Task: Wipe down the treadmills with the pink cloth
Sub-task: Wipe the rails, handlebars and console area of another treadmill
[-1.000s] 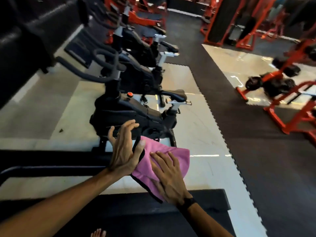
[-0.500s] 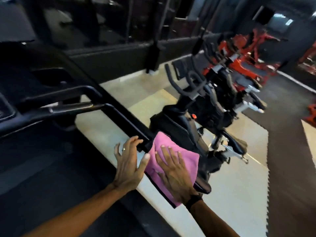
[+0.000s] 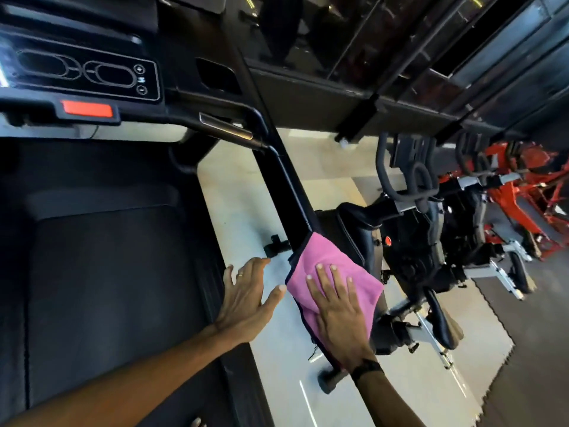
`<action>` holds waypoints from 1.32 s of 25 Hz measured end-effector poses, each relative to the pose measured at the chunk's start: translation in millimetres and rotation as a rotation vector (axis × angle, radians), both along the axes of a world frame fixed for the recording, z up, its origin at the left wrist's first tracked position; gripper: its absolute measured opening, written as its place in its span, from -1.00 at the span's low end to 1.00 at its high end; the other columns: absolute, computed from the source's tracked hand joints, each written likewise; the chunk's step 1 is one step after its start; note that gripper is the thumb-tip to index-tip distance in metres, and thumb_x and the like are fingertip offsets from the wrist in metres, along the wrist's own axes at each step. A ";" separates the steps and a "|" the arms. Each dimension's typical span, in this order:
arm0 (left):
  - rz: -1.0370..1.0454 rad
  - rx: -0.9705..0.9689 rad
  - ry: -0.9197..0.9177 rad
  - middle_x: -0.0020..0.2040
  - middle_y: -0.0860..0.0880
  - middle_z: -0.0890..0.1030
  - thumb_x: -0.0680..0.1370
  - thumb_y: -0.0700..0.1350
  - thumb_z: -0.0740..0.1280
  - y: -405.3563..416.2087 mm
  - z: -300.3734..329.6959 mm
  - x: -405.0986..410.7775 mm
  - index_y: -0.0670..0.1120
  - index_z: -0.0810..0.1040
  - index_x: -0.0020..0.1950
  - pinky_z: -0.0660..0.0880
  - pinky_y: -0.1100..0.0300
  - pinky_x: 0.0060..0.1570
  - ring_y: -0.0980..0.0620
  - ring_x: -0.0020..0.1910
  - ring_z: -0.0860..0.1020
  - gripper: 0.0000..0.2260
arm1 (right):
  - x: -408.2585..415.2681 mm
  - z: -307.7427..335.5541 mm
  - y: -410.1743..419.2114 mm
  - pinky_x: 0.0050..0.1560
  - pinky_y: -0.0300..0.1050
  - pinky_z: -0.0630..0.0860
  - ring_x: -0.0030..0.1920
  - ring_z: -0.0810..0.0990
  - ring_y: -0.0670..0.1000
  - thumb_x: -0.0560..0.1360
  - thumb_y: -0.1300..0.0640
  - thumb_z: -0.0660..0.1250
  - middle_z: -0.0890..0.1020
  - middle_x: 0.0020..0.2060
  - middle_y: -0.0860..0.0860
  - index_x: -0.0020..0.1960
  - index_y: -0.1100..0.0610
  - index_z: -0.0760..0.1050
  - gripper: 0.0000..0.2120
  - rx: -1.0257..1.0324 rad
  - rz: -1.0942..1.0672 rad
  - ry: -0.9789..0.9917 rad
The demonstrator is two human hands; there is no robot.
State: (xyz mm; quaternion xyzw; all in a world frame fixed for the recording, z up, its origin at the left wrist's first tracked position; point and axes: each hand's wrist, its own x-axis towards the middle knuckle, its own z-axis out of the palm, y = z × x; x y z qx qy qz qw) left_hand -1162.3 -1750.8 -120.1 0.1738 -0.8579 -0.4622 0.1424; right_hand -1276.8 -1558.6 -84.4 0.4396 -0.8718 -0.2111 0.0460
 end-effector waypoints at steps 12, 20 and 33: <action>0.343 0.157 -0.133 0.45 -0.02 0.34 0.47 0.42 -0.20 124.3 -17.2 5.3 0.00 0.19 0.54 -0.10 -0.11 0.49 -0.02 0.40 0.39 -0.22 | -1.3 -7.3 66.2 0.46 0.35 0.23 0.51 0.31 0.23 0.43 -0.06 0.41 0.47 0.43 0.14 0.41 0.11 0.47 -0.42 0.040 0.325 -0.039; 0.520 0.328 -0.088 0.42 0.00 0.35 0.46 0.43 -0.18 144.2 -22.8 3.7 0.03 0.17 0.53 -0.08 -0.11 0.47 0.03 0.33 0.41 -0.24 | -48.0 1.9 -31.0 0.55 0.21 0.08 0.46 0.33 0.23 0.48 0.18 0.28 0.53 0.32 0.16 0.21 0.11 0.61 -0.68 0.183 0.447 0.135; 0.604 0.523 -0.092 0.45 0.04 0.33 0.48 0.42 -0.17 120.2 -77.2 -22.3 0.10 0.15 0.54 -0.08 -0.17 0.46 0.01 0.32 0.43 -0.29 | -64.4 -29.2 -71.9 0.43 0.13 0.17 0.31 0.51 0.16 0.55 0.07 0.32 0.64 0.17 0.09 0.13 0.11 0.63 -0.78 0.477 0.569 0.059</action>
